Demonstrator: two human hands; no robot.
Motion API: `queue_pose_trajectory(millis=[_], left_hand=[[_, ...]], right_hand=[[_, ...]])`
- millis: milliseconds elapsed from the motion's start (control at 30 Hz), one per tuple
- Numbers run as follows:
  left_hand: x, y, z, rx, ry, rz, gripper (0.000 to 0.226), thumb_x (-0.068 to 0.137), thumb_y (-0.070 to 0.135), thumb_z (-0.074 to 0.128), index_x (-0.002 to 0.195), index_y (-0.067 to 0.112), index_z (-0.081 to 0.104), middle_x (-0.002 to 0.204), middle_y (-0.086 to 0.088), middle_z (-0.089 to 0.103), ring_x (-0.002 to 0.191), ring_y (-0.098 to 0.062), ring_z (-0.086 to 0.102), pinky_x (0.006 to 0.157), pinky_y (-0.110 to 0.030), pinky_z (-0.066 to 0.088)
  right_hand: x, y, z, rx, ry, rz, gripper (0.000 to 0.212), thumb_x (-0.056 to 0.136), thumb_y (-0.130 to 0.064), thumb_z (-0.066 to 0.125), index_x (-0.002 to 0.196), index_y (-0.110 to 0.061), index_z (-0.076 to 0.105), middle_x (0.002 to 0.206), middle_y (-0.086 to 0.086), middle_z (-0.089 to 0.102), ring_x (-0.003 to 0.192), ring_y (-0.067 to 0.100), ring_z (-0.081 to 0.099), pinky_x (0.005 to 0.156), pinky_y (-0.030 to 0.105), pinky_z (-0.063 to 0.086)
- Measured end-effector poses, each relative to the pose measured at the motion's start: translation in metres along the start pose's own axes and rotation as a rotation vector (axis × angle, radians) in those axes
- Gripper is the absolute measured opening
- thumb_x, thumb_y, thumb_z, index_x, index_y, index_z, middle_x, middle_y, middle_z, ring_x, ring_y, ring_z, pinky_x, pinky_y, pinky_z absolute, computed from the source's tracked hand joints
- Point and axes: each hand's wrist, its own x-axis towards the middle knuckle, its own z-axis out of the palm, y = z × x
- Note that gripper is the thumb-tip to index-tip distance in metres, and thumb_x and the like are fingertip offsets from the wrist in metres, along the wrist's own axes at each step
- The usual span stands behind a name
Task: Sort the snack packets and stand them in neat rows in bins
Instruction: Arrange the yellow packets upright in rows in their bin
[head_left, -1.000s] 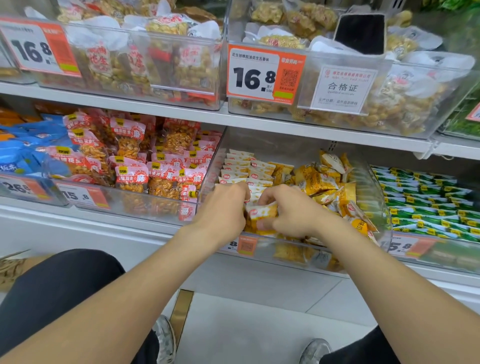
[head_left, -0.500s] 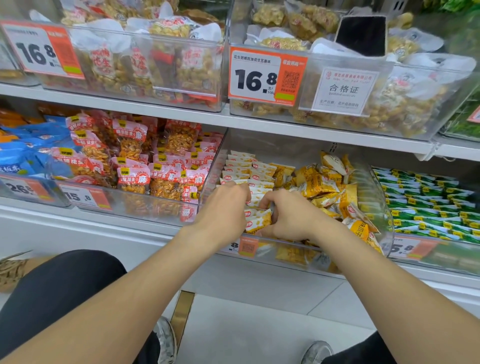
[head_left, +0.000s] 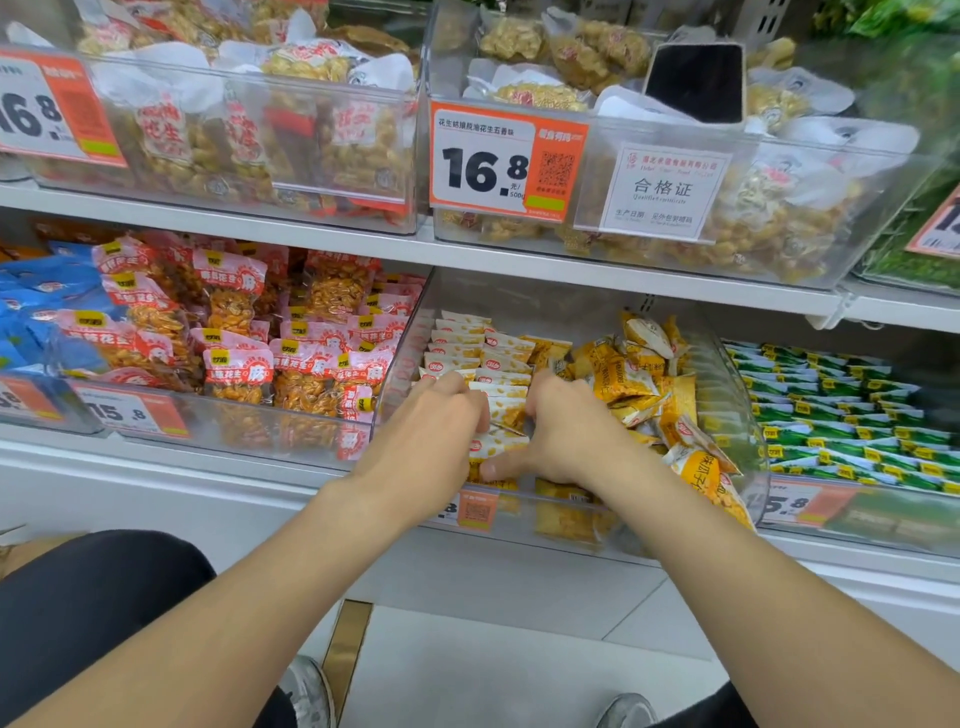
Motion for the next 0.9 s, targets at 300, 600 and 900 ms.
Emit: queue_pose_trajectory(millis=[300, 600, 900], left_hand=[[0.002, 0.005, -0.005, 0.048, -0.069, 0.149, 0.040, 0.095, 0.002, 0.051, 0.118, 0.025, 0.073, 0.118, 0.001, 0.063, 0.112, -0.022, 0.055, 0.089, -0.041, 0.053], [0.006, 0.024, -0.003, -0.304, 0.020, 0.063, 0.024, 0.099, 0.030, 0.064, 0.121, 0.032, 0.070, 0.116, 0.017, 0.067, 0.110, -0.004, 0.059, 0.095, -0.030, 0.051], [0.005, 0.039, -0.030, -1.242, -0.105, -0.273, 0.036, 0.089, 0.017, 0.083, 0.122, 0.020, 0.070, 0.117, 0.000, 0.076, 0.094, -0.021, 0.079, 0.080, -0.034, 0.064]], right_hand=[[-0.028, 0.037, -0.049, -0.359, -0.074, -0.078, 0.056, 0.058, -0.053, 0.098, 0.095, -0.030, 0.063, 0.095, -0.009, 0.061, 0.095, 0.020, 0.060, 0.071, 0.037, 0.054], [-0.026, 0.059, -0.054, -0.087, 0.178, -0.222, 0.012, 0.097, -0.026, 0.071, 0.107, -0.027, 0.078, 0.092, -0.010, 0.073, 0.091, 0.009, 0.068, 0.081, 0.031, 0.059], [-0.045, 0.038, -0.059, 0.776, 0.160, -0.116, 0.008, 0.103, -0.014, 0.067, 0.102, -0.011, 0.074, 0.089, 0.008, 0.079, 0.077, 0.022, 0.078, 0.079, 0.050, 0.065]])
